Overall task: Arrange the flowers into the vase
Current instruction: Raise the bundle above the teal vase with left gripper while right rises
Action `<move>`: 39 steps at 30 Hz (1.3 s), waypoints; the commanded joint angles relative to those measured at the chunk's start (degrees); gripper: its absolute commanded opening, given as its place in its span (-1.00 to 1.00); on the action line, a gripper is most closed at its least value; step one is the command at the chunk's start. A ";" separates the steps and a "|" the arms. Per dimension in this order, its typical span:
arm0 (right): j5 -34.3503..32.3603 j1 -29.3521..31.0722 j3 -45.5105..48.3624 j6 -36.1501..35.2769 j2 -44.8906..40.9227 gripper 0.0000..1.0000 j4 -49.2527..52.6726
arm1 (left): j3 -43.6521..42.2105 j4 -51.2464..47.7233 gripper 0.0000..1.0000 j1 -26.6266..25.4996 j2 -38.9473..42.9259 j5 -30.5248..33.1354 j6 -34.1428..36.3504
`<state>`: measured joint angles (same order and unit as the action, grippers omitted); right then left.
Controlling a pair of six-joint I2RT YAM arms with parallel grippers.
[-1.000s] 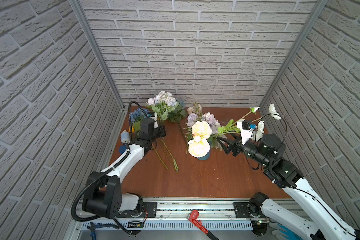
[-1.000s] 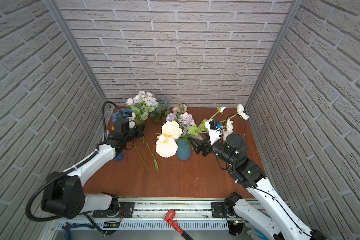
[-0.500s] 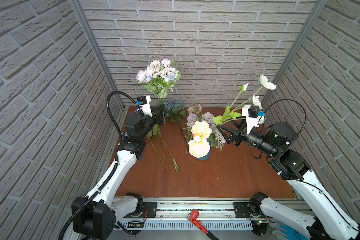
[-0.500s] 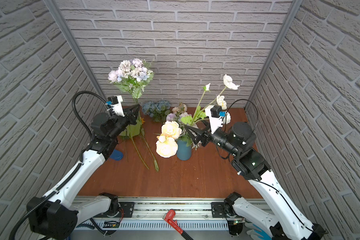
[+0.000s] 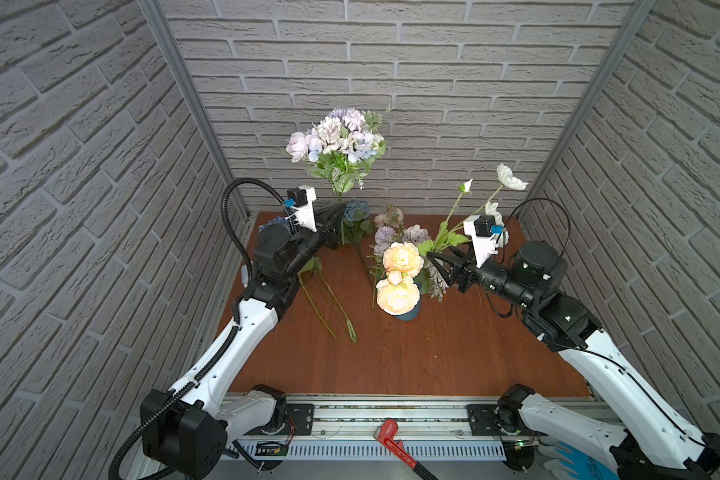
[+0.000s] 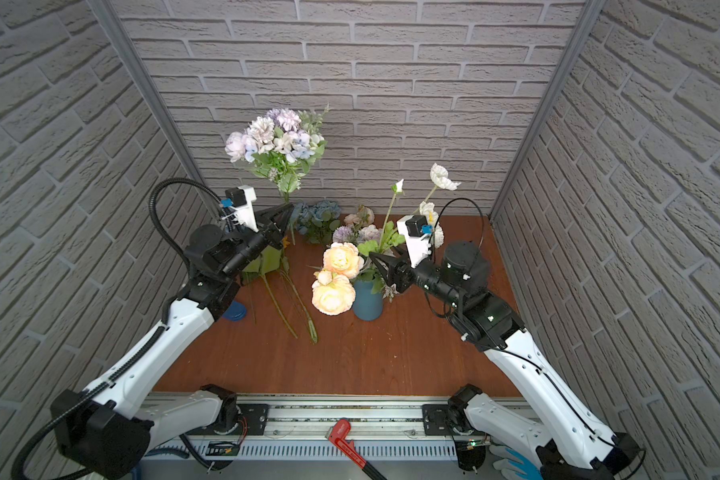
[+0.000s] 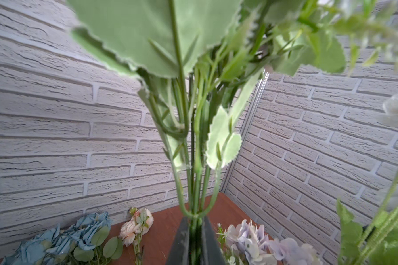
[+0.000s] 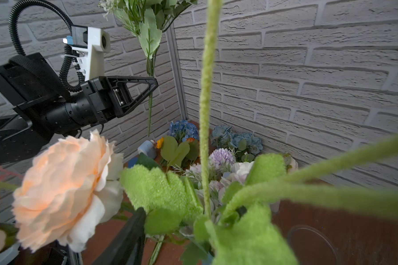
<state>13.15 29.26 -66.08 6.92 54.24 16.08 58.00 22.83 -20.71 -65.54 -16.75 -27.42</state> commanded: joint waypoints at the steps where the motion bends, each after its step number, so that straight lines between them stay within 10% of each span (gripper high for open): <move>1: -0.21 0.27 0.50 -0.10 0.70 0.11 -0.87 | -1.06 1.97 -1.00 -0.47 1.20 1.50 1.23; 24: 6.27 0.28 0.38 6.37 -7.24 0.11 14.85 | 4.00 3.47 -1.00 -4.61 -1.94 -0.90 4.95; 39: 18.01 0.26 -13.89 9.87 7.45 0.08 -17.19 | 11.67 3.57 -1.00 -11.68 -3.85 -4.95 13.84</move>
<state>28.64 29.26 -78.13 14.57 58.11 9.91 67.51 22.41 -31.73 -69.41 -20.29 -16.47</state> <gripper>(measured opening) 0.542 0.104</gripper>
